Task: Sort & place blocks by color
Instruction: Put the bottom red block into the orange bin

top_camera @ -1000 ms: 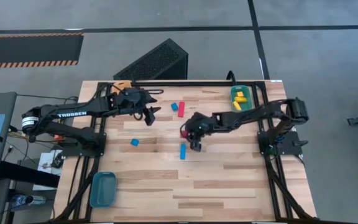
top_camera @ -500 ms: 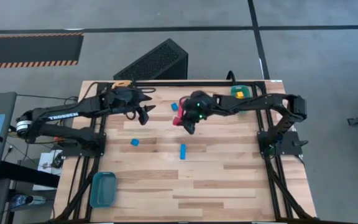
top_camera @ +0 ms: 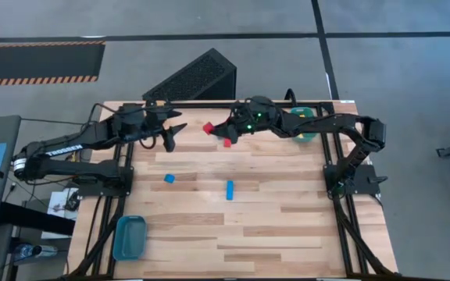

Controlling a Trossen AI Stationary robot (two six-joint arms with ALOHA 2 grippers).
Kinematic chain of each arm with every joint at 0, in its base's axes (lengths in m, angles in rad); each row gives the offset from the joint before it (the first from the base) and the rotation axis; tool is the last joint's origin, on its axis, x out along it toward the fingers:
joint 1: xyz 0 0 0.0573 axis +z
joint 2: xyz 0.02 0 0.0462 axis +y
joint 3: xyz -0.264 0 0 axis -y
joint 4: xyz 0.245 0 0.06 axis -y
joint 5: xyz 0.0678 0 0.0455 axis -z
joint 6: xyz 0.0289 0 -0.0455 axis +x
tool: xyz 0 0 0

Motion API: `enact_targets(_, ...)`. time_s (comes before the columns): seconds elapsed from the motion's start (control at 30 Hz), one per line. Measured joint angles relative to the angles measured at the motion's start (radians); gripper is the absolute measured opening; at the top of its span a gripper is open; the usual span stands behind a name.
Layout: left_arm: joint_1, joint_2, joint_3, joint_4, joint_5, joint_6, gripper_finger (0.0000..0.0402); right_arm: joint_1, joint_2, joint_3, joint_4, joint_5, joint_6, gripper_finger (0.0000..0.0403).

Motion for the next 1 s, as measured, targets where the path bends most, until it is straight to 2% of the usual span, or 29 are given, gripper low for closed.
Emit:
enact_targets(0.23,-0.031,0.011,0.0,0.078,0.107,0.113,0.0226,-0.006,0.0,0.0,0.06,0.027,0.119,0.0125)
enact_targets(0.37,-0.054,0.029,0.001,0.114,0.113,0.164,0.0249,-0.005,-0.001,0.0,0.063,0.059,0.134,0.0125)
enact_targets(0.57,-0.072,0.069,0.0,0.173,0.148,0.204,0.0271,0.001,-0.001,0.0,0.163,0.059,0.191,0.0125)
enact_targets(0.77,-0.073,0.125,0.0,0.25,0.069,0.216,0.0275,0.009,-0.001,0.0,0.162,0.06,0.206,0.0125)
enact_targets(1.0,-0.074,0.191,0.0,0.333,0.058,0.299,0.0275,0.016,-0.001,0.0,0.18,0.057,0.242,0.0125)
